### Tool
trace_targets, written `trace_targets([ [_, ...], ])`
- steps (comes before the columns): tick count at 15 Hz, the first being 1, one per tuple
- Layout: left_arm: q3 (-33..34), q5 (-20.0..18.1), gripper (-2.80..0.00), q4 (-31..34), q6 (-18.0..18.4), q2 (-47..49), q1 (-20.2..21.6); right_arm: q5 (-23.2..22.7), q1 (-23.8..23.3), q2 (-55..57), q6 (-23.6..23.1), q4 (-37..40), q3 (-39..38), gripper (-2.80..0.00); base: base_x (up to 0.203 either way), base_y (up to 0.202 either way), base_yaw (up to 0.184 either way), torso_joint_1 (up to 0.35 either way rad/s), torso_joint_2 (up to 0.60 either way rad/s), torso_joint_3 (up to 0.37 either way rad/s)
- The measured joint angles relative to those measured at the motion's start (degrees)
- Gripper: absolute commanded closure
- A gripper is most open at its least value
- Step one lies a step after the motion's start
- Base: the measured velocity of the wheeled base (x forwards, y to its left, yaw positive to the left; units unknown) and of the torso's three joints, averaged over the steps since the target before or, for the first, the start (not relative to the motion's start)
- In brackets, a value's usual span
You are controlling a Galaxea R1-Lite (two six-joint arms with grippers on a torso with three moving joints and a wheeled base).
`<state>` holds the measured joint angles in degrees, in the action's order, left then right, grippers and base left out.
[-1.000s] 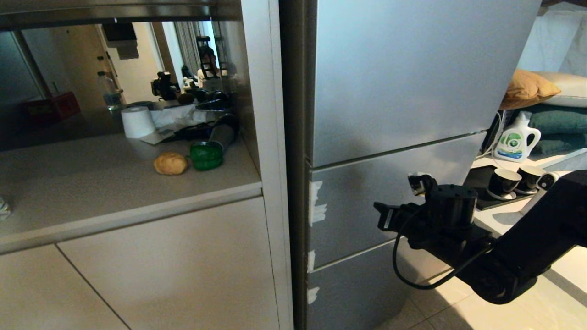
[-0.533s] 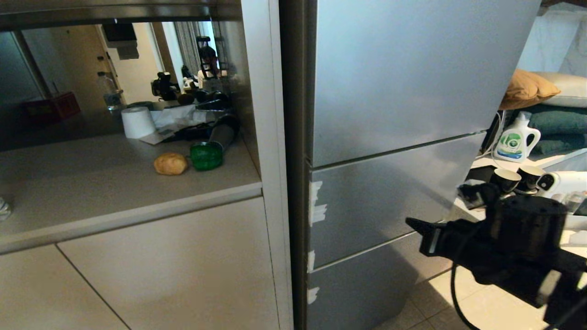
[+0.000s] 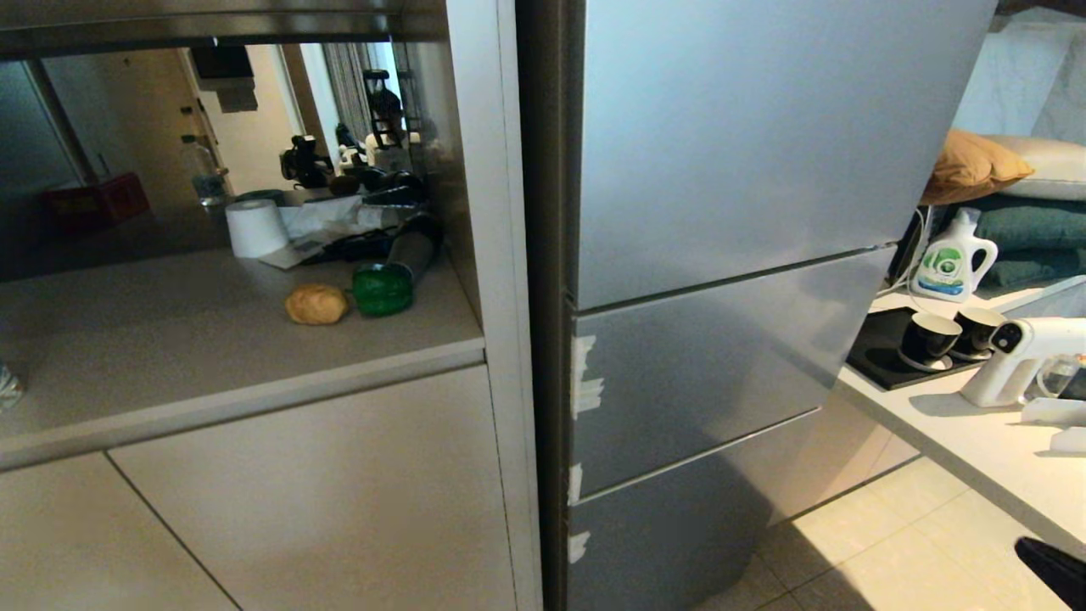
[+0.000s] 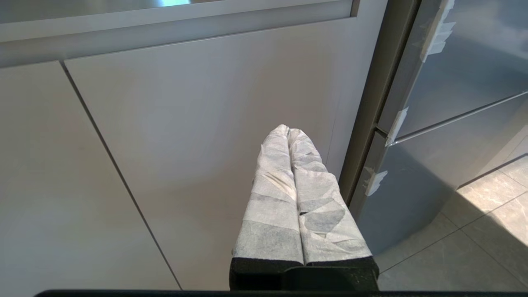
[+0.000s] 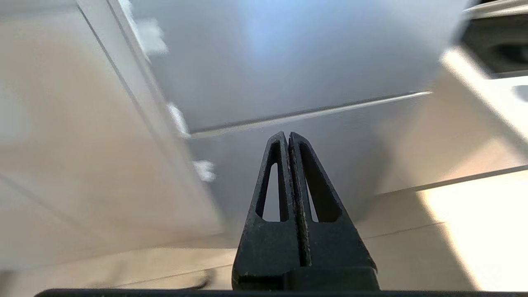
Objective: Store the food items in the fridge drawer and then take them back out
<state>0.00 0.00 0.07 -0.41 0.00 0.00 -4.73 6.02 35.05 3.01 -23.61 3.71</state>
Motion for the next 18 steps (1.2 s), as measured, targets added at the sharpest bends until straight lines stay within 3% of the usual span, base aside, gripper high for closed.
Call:
trace_targets([
  [3, 0.0, 0.0, 0.00, 0.0, 0.0, 0.0, 0.0, -0.3, -3.3, -20.2, -3.6, 14.3, -1.7, 0.00, 0.000, 0.000, 0.000, 0.000, 0.00, 0.000],
  [6, 0.0, 0.0, 0.00, 0.0, 0.0, 0.0, 0.0, 4.2, -5.3, -30.5, -4.6, 18.3, -3.4, 0.00, 0.000, 0.000, 0.000, 0.000, 0.00, 0.000],
  [18, 0.0, 0.0, 0.00, 0.0, 0.0, 0.0, 0.0, 5.5, -6.0, -35.1, -3.4, 18.9, -3.7, 0.00, 0.000, 0.000, 0.000, 0.000, 0.00, 0.000],
])
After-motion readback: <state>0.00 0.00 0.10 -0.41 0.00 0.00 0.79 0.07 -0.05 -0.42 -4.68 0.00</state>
